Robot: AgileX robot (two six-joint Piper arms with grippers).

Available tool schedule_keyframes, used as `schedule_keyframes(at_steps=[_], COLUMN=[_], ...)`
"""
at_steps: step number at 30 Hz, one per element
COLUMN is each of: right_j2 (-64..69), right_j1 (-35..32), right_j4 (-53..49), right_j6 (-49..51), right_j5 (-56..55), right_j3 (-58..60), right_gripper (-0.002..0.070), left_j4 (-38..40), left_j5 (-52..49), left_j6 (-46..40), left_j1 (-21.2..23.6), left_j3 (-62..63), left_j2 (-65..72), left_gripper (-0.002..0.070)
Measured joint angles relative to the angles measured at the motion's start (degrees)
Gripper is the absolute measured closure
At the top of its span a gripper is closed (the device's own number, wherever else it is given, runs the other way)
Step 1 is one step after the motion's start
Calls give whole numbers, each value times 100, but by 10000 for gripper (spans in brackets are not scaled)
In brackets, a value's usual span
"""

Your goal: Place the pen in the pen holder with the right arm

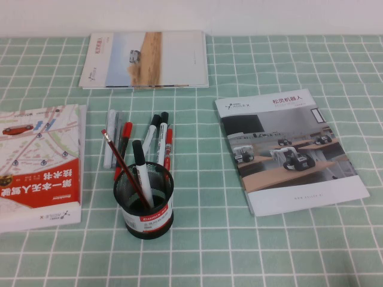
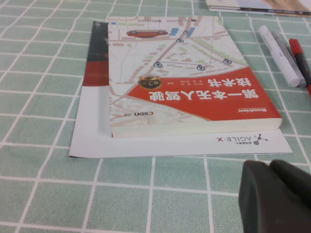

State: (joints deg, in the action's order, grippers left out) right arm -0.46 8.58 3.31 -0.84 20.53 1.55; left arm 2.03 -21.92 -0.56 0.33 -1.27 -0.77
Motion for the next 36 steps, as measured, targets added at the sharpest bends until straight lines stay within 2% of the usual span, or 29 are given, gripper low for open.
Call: schedule_keyframes(at_steps=[26, 36], right_j2=[0, 0], right_j1=[0, 0], right_j4=[118, 655], right_j6=[0, 0], right_j5=[-13, -761], right_j3=[0, 0], right_gripper=[696, 696], left_j4=[0, 0], left_j5=[0, 0], left_j6=[0, 0], left_j1=[0, 0], left_j3=[0, 0], left_j2=[0, 0], left_gripper=[679, 679])
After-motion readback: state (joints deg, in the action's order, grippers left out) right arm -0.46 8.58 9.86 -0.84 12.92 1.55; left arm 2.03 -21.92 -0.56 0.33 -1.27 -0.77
